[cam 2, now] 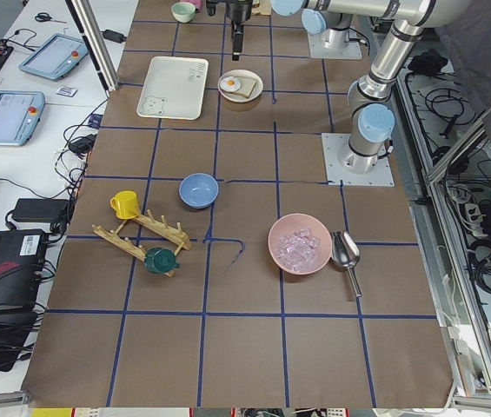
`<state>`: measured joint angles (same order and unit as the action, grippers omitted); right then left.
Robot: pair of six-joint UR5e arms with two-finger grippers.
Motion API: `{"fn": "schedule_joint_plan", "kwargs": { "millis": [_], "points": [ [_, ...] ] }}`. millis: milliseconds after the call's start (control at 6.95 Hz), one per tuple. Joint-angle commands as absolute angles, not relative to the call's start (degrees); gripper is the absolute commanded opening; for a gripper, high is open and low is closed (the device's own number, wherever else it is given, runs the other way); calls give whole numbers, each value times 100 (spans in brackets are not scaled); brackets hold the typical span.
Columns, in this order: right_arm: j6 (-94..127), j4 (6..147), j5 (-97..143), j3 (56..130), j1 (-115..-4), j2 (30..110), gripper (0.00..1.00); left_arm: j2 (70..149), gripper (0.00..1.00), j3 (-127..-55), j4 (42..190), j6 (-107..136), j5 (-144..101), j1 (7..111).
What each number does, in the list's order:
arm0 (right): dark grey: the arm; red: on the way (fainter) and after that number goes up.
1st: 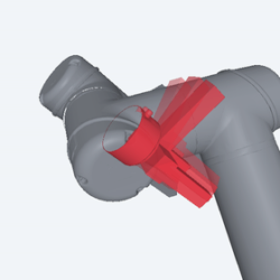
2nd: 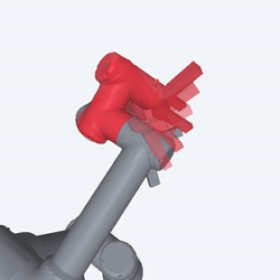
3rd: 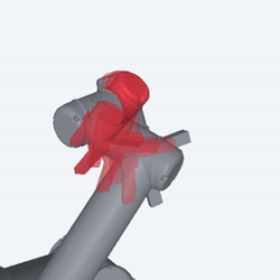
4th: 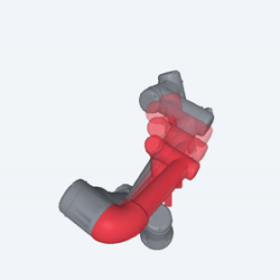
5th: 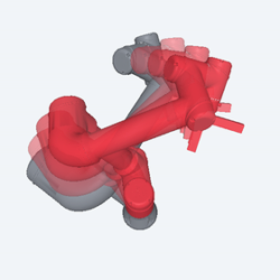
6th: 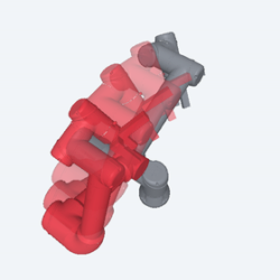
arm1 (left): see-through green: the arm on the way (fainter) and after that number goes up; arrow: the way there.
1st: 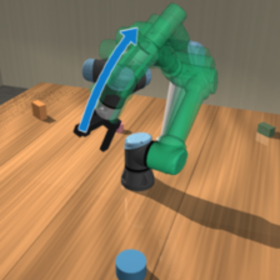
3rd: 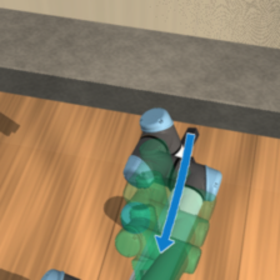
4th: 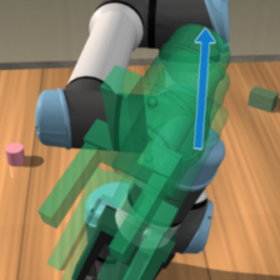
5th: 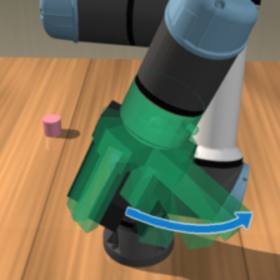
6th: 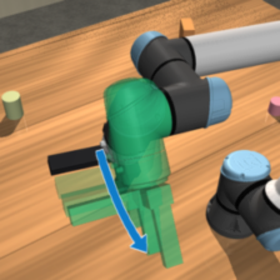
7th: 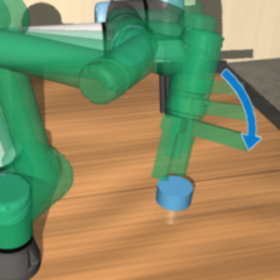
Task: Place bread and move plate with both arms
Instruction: 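Grasp the bread slice edge with the right gripper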
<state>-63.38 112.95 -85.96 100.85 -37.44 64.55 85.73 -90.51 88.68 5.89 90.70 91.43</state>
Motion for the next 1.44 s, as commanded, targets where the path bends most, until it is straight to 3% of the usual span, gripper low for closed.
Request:
{"fn": "schedule_joint_plan", "kwargs": {
  "millis": [0, 144, 719, 1295],
  "points": [
    [-6354, 11329, -8622, 10081, -3744, 6451, 13, 8569, 100, -9044, 8868, 589, 9070, 9141],
    [-6389, 11329, -8631, 10081, -3744, 6451, 0, 8569, 100, -9053, 8868, 589, 9070, 9141],
    [-6329, 11338, -8622, 10011, -3727, 6582, 0, 8569, 100, -9044, 8868, 589, 9070, 9141],
    [-6284, 11198, -8973, 9932, -4024, 7284, 0, 8569, 100, -9044, 8859, 589, 9070, 9141]
  ]
}}
